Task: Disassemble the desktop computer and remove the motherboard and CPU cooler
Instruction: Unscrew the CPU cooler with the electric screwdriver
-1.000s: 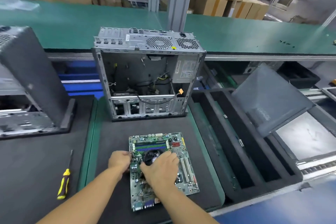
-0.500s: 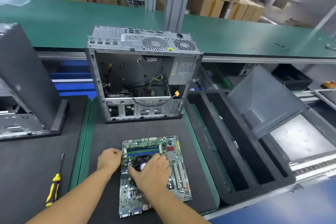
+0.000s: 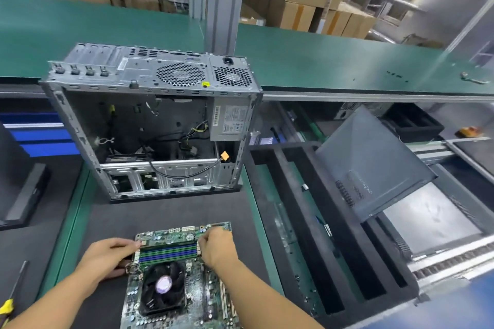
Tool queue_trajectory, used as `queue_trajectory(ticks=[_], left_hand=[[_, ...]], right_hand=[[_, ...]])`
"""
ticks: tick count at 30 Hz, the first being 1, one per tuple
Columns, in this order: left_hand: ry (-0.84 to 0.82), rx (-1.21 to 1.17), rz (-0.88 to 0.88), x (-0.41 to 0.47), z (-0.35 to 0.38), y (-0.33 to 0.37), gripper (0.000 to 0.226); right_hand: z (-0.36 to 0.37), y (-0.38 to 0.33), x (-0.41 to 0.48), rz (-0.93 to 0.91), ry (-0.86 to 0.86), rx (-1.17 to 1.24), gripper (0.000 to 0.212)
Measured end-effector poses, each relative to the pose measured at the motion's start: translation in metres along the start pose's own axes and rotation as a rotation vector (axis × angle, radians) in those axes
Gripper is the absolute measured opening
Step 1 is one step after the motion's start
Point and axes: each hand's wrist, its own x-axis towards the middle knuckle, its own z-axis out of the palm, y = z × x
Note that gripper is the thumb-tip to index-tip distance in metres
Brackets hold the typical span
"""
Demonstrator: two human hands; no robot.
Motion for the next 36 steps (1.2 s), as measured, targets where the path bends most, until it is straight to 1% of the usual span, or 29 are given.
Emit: queue_trajectory(ticks=[3, 6, 8, 10, 13, 16, 18, 24, 26, 30, 33, 36], left_hand=[[0.000, -0.016, 0.019, -0.001, 0.000, -0.002, 0.019], [-0.014, 0.005, 0.015, -0.001, 0.000, -0.001, 0.016], [-0.027, 0.010, 0.001, -0.001, -0.001, 0.002, 0.015], [-0.038, 0.023, -0.014, -0.001, -0.003, 0.004, 0.016], [-0.064, 0.044, -0.037, -0.003, -0.005, 0.008, 0.014], [-0.040, 0.079, -0.052, -0.003, -0.004, 0.012, 0.014], [-0.020, 0.100, -0.061, -0.003, -0.001, 0.015, 0.014], [0.012, 0.133, -0.120, -0.002, 0.003, 0.022, 0.013], [0.018, 0.127, -0.141, 0.000, 0.004, 0.023, 0.011], [0.011, 0.087, -0.184, 0.002, 0.002, 0.021, 0.011], [0.000, 0.057, -0.209, 0.002, 0.002, 0.021, 0.013], [-0.009, 0.052, -0.215, 0.002, 0.001, 0.021, 0.013]], right_hand=[[0.002, 0.001, 0.006, 0.020, -0.008, 0.031, 0.038], [0.001, 0.000, 0.013, 0.059, -0.037, 0.025, 0.042], [0.001, -0.002, 0.017, 0.112, -0.052, 0.084, 0.037], [0.000, -0.004, 0.019, 0.136, -0.067, 0.119, 0.027], [-0.003, -0.004, 0.022, 0.127, -0.099, 0.134, 0.024], [-0.004, -0.003, 0.026, 0.124, -0.125, 0.136, 0.027], [-0.003, -0.002, 0.028, 0.121, -0.129, 0.127, 0.033], [0.003, 0.001, 0.034, 0.080, -0.144, 0.040, 0.044], [0.003, 0.001, 0.037, 0.064, -0.155, 0.009, 0.041], [0.005, 0.001, 0.039, 0.051, -0.163, 0.001, 0.021], [0.005, 0.001, 0.041, 0.070, -0.137, 0.027, 0.027], [0.006, -0.003, 0.042, 0.098, -0.162, -0.011, 0.023]])
